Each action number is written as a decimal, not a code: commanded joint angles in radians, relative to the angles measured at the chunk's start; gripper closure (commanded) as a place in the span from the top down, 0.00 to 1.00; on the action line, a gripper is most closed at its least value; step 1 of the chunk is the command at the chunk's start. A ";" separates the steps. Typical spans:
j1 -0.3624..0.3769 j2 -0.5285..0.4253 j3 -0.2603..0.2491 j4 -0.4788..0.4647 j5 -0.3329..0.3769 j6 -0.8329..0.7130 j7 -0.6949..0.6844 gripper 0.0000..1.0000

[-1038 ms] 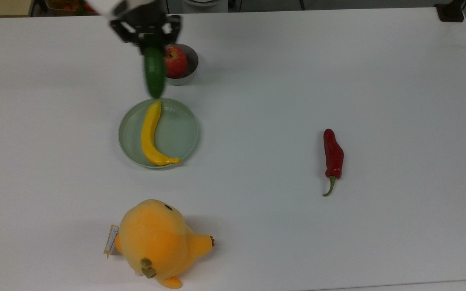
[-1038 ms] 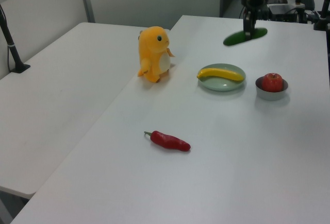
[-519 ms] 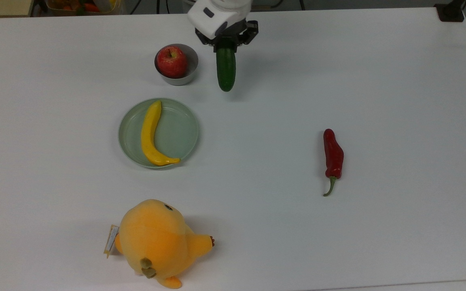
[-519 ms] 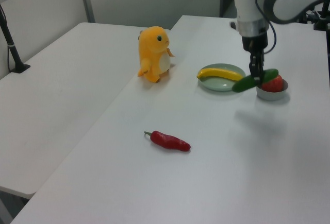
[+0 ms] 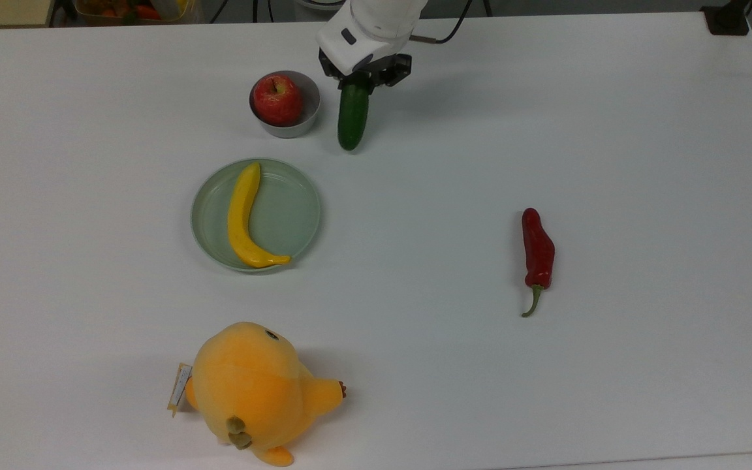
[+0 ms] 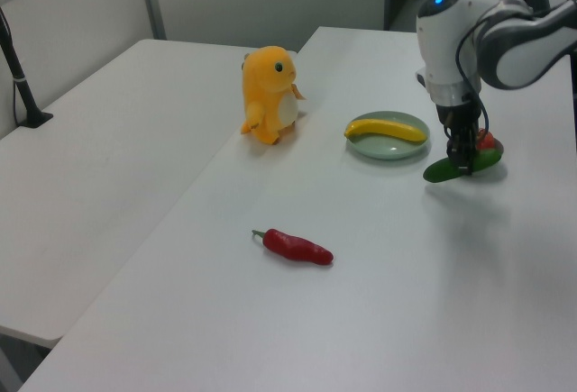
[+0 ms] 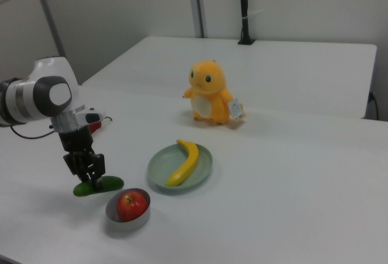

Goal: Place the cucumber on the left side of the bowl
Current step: 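Lower the cucumber onto the table beside the apple bowl, then open the gripper and raise it away from the cucumber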

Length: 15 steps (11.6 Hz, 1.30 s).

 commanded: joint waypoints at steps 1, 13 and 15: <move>0.009 -0.019 0.002 -0.076 -0.113 0.061 0.063 0.01; -0.001 -0.017 0.006 0.005 -0.127 0.004 0.057 1.00; -0.008 -0.017 0.006 0.098 -0.115 -0.031 0.059 1.00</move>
